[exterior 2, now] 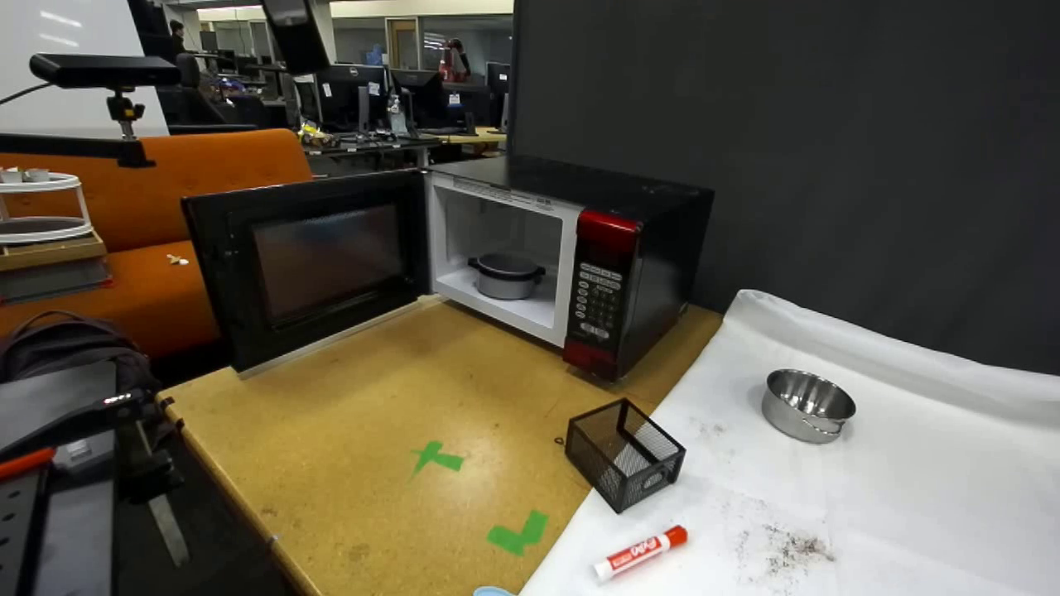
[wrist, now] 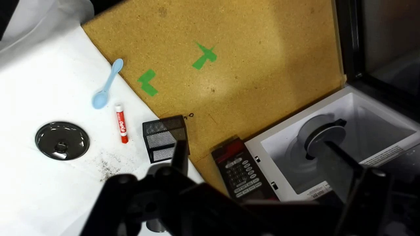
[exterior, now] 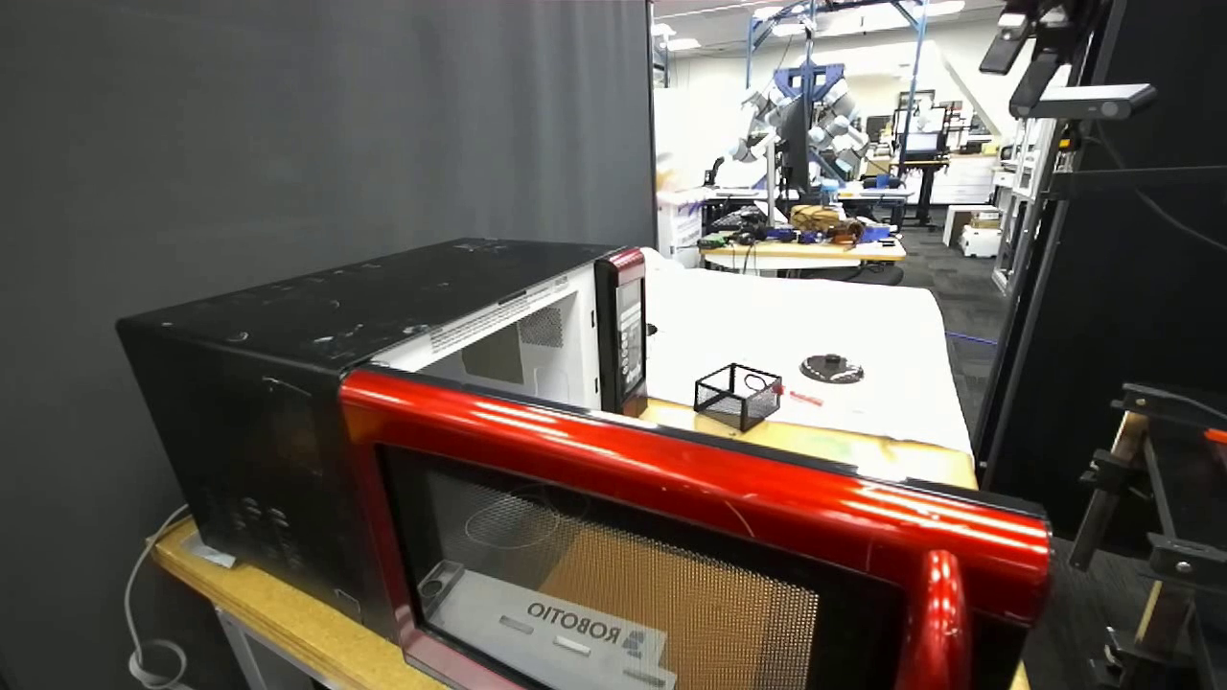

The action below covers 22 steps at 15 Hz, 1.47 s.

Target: Pick up the marker and put it in the box

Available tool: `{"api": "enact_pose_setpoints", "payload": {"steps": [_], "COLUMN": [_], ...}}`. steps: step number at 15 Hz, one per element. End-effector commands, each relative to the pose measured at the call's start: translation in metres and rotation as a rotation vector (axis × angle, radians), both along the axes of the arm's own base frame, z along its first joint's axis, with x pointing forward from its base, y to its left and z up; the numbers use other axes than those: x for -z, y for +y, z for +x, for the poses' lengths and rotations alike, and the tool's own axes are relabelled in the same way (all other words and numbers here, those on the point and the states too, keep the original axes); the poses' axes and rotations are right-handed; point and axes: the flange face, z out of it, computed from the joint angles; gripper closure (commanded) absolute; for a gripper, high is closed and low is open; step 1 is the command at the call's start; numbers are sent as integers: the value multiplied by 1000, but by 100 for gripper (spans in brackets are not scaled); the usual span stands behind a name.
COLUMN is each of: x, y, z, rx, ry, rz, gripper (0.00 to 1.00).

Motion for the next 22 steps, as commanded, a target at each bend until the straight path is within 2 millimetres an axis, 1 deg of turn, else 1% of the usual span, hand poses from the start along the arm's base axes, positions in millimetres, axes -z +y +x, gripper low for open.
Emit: {"api": "enact_pose_setpoints", "payload": {"steps": [1, 3, 4, 6, 9, 12, 15, 17, 20, 21, 22], "x": [0, 9, 17, 36, 75, 112, 150, 173, 204, 198, 206], "y": [0, -12, -20, -36, -56, -70, -91, -106, -132, -121, -129], "z": [0, 24, 37, 61, 101, 137, 169, 183, 194, 184, 187], "rx": [0, 72, 107, 216, 326, 308, 295, 276, 236, 273, 263], "ry": [1, 39, 61, 71, 89, 126, 184, 233, 313, 276, 293], "rz": [0, 15, 21, 15, 8, -39, -89, -116, -104, -117, -119], "gripper": [0, 0, 0, 0, 0, 0, 0, 0, 0, 0, 0]}}
